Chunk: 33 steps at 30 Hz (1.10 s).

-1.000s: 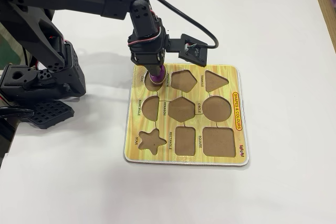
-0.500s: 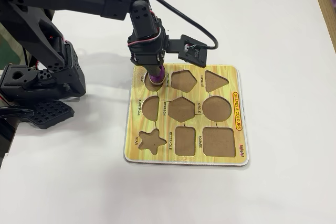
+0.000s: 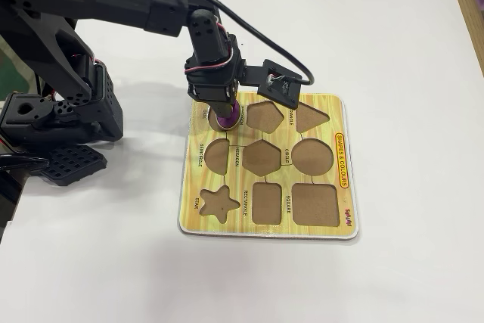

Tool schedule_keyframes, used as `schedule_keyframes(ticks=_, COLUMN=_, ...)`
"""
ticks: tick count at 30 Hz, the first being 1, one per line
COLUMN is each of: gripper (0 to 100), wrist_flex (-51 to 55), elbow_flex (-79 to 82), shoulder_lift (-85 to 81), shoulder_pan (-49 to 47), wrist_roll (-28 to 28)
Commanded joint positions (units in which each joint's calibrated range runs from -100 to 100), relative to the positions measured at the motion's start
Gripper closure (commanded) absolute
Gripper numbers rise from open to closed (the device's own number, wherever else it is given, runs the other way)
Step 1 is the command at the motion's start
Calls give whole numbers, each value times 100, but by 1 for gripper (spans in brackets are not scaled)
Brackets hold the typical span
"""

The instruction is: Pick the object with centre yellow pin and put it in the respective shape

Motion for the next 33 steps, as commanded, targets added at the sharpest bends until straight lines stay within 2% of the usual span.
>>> schedule_keyframes(ticks=1, gripper=99, wrist_flex=16, elbow_flex=-36, shoulder_lift=-59, shoulder_pan=55, wrist_roll=30)
schedule_keyframes(ticks=7, gripper=99, wrist_flex=-19, elbow_flex=54, shoulder_lift=-59, shoulder_pan=55, wrist_roll=428)
schedule_keyframes(ticks=24, gripper=99, wrist_flex=-71, elbow_flex=279, shoulder_lift=-84, shoulder_pan=36, wrist_roll=376)
schedule_keyframes(ticks=30, gripper=81, wrist_flex=-79, elbow_flex=288, shoulder_lift=-143, shoulder_pan=45, wrist_roll=376)
schedule_keyframes(ticks=33, gripper=79, wrist_flex=-79, elbow_flex=198, shoulder_lift=-151, shoulder_pan=45, wrist_roll=370)
